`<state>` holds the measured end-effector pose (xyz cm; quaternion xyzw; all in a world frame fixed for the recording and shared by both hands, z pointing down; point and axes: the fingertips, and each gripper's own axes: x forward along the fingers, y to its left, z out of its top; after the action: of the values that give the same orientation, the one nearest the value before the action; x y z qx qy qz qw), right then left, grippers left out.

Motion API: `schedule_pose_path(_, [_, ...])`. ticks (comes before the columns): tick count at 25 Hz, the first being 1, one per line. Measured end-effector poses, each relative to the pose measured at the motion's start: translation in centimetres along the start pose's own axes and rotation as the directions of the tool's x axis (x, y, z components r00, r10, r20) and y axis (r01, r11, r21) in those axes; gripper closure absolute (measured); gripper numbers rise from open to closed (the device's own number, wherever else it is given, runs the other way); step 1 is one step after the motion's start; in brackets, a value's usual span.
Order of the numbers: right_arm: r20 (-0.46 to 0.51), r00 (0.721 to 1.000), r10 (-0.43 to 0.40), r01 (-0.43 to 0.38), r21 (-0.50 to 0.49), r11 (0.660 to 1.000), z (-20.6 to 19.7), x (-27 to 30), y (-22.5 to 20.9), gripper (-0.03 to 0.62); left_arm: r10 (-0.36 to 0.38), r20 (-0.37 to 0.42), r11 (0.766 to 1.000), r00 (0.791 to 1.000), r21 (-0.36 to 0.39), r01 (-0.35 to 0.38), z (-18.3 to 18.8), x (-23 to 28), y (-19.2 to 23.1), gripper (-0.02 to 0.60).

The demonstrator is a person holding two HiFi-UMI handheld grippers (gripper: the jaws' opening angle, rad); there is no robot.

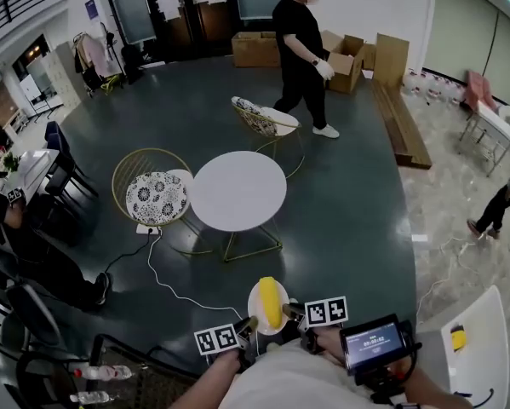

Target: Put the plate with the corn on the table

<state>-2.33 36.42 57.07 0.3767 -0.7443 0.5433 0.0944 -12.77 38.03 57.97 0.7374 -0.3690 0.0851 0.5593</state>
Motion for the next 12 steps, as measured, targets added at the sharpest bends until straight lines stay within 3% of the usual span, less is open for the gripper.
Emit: schedule_pose_path(12, [-0.007, 1.000, 0.005, -0.006, -0.032, 0.999, 0.37, 0.45, 0.70, 0.540, -0.006, 0.017, 1.000, 1.000, -0.005, 0.006, 0.56, -0.43, 0.32, 0.538])
